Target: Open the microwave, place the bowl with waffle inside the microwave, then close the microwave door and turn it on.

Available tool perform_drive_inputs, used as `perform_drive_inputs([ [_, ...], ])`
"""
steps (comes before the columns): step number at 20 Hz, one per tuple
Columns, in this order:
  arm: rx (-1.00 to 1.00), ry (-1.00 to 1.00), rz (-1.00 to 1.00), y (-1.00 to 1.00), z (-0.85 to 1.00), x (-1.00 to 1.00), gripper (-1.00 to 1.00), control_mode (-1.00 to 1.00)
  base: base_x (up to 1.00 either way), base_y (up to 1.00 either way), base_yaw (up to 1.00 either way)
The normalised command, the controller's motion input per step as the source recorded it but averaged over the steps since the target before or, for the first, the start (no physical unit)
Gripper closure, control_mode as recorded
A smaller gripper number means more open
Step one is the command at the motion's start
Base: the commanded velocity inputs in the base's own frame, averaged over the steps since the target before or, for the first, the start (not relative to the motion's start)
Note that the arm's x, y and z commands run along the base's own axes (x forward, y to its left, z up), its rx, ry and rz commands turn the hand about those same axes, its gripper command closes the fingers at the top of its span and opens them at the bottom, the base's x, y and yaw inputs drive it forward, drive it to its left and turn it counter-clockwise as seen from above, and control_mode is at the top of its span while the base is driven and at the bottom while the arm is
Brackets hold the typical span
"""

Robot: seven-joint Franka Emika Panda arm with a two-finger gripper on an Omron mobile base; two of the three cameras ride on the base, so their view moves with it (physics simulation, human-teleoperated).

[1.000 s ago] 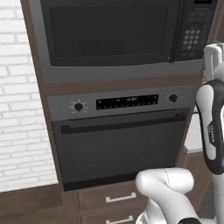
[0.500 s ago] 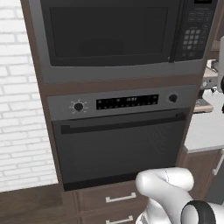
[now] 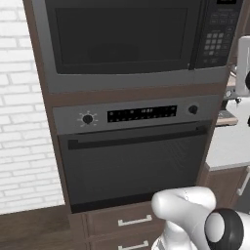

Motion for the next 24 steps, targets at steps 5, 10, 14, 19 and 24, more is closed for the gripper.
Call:
perform_drive_inputs([
  [5, 0.0, -0.07, 0.05, 0.0, 0.0, 0.47, 1.0, -1.0, 0.0, 0.0, 0.0],
  [10, 0.0, -0.09, 0.04, 0.0, 0.0, 0.53, 1.0, -1.0, 0.0, 0.0, 0.0],
  [14, 0.0, -0.08, 0.04, 0.0, -0.12, 0.57, 1.0, -1.0, 0.0, 0.0, 0.0],
  [19, 0.0, -0.06, 0.04, 0.0, -0.21, 0.68, 1.0, -1.0, 0.0, 0.0, 0.0],
  [24, 0.0, -0.01, 0.04, 0.0, -0.23, 0.88, 1.0, -1.0, 0.0, 0.0, 0.0],
])
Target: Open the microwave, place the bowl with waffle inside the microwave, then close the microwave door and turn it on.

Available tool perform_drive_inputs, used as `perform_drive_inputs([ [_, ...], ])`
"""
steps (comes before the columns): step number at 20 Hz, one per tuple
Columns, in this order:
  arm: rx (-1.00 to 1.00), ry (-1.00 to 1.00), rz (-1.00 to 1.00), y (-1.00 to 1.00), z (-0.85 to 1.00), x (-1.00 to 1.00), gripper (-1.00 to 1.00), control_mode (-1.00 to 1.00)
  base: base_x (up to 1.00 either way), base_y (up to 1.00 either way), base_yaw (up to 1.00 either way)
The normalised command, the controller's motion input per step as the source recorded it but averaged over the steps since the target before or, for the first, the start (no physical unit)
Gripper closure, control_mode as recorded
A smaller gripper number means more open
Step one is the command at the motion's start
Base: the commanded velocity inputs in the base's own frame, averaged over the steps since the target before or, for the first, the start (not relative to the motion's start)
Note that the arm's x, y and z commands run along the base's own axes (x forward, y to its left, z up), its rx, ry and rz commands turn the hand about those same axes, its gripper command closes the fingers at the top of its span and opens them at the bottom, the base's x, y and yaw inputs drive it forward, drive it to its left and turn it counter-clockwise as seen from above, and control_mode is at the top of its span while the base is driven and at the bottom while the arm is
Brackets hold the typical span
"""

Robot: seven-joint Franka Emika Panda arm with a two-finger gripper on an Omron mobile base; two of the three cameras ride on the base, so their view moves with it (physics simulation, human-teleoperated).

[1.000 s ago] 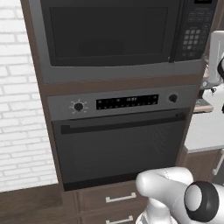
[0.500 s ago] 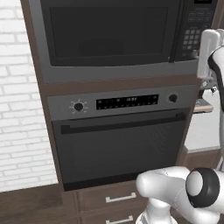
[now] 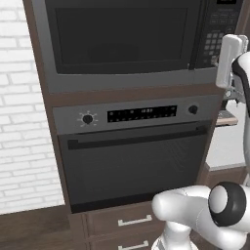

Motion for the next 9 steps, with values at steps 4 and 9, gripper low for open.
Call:
perform_drive_inputs([
  [4, -0.01, -0.02, 0.03, 0.0, -0.29, 0.77, 1.0, -1.0, 0.0, 0.0, 0.0],
  [9, -0.04, -0.08, 0.03, 0.04, -0.41, 0.6, 1.0, -1.0, 0.0, 0.0, 0.0],
])
